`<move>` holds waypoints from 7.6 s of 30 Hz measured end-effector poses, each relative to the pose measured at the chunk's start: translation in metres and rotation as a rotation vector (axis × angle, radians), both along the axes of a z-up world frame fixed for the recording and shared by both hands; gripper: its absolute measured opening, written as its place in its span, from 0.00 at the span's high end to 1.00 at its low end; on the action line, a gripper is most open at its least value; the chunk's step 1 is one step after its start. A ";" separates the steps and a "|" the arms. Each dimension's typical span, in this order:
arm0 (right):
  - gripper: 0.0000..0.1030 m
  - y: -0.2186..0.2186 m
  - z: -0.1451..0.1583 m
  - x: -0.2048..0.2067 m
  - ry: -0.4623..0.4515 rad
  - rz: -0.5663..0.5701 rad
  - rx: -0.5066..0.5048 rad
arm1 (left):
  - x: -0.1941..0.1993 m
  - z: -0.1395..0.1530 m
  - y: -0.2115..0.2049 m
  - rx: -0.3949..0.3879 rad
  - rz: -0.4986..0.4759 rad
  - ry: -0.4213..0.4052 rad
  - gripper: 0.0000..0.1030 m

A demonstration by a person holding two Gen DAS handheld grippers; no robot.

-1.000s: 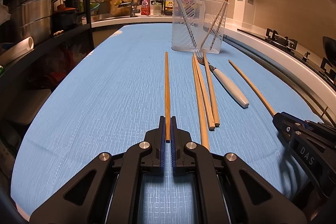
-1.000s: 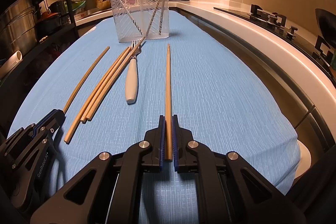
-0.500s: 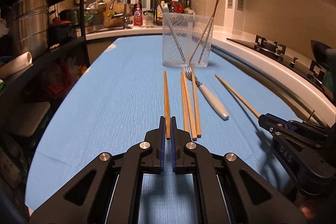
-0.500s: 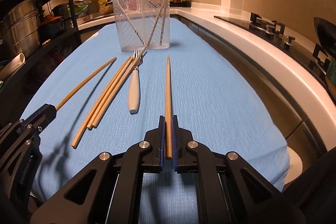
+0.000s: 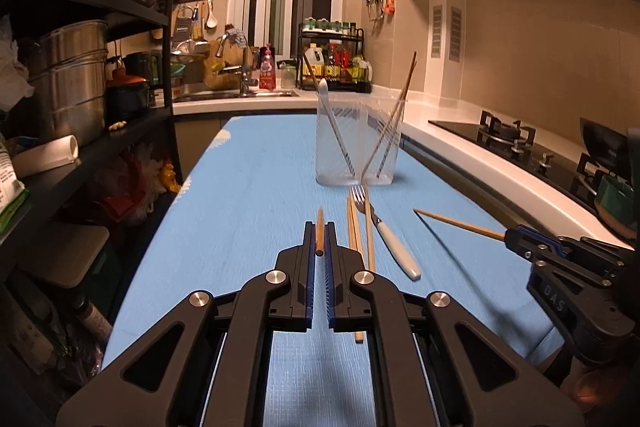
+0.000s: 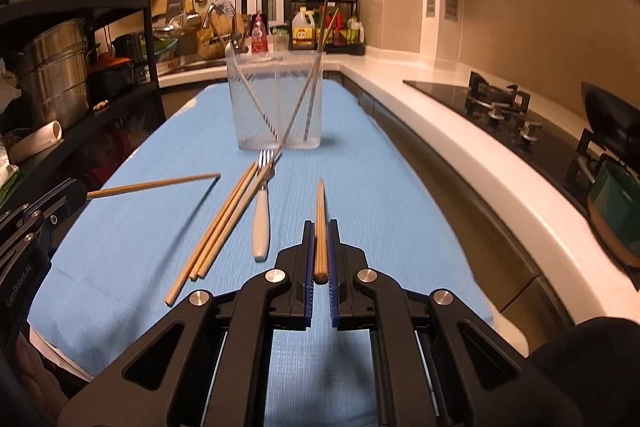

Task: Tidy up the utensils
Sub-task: 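Lift both held chopsticks and carry them toward the clear container, then lower the chopsticks into the clear container and open both grippers, then lower the right gripper onto the white-handled fork while the left gripper approaches a chopstick, then close the right gripper on the fork handle while the left gripper grasps a chopstick, then lift the fork with the right gripper while the left gripper lifts its chopstick toward the container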

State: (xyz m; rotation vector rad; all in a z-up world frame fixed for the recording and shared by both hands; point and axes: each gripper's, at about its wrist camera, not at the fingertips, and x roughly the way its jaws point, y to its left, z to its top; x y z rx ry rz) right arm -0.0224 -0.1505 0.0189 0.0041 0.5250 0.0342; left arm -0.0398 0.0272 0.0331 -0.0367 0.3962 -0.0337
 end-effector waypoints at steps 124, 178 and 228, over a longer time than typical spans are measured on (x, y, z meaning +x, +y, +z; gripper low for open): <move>0.83 0.019 -0.041 0.100 0.254 0.227 0.195 | 0.055 -0.078 0.010 -0.187 -0.096 0.332 0.87; 0.82 0.018 -0.071 0.046 0.241 0.071 0.053 | 0.035 -0.093 -0.007 -0.010 0.058 0.175 0.93; 0.83 0.021 0.015 0.032 0.046 0.132 -0.105 | 0.023 -0.030 -0.002 0.007 0.048 0.037 0.94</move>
